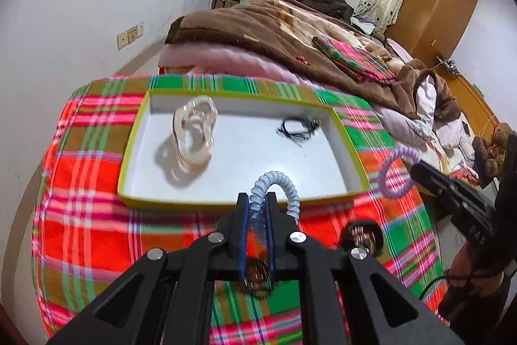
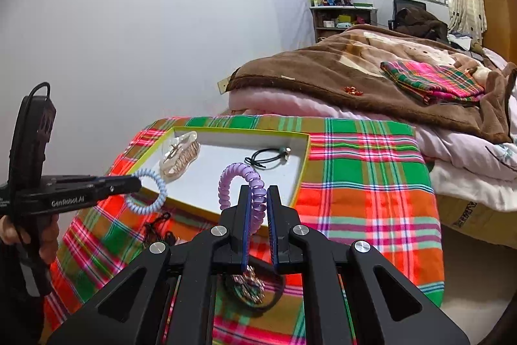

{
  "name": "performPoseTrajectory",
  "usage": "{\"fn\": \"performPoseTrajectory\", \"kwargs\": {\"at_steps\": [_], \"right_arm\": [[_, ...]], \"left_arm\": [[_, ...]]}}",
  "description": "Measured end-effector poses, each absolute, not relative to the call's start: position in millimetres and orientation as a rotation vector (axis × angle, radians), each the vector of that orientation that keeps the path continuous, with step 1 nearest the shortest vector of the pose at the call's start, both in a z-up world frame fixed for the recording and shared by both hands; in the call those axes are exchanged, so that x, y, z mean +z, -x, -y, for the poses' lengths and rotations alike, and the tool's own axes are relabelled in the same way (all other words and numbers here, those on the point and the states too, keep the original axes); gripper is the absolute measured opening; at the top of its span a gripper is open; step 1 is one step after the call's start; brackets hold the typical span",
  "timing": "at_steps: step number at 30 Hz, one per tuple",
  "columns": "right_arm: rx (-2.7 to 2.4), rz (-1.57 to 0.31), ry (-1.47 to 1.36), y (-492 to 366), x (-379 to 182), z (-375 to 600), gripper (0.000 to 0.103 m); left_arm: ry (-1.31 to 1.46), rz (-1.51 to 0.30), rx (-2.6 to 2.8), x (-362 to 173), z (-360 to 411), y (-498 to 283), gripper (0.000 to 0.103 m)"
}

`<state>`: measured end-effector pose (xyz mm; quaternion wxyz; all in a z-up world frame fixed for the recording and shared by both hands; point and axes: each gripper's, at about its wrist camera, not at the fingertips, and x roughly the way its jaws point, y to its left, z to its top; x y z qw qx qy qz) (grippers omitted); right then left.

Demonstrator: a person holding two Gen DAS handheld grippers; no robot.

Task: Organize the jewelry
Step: 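Lift and carry both coil hair ties over the yellow box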

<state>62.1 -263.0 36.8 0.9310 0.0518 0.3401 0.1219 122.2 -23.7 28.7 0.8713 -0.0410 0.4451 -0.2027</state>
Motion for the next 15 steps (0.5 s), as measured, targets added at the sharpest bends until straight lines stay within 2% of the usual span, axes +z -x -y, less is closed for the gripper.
{"fn": "performPoseTrajectory", "kwargs": {"at_steps": [15], "right_arm": [[0.248, -0.795, -0.107, -122.9, 15.2, 239.5, 0.010]], "left_arm": [[0.082, -0.941, -0.422, 23.8, 44.4, -192.3, 0.010]]}}
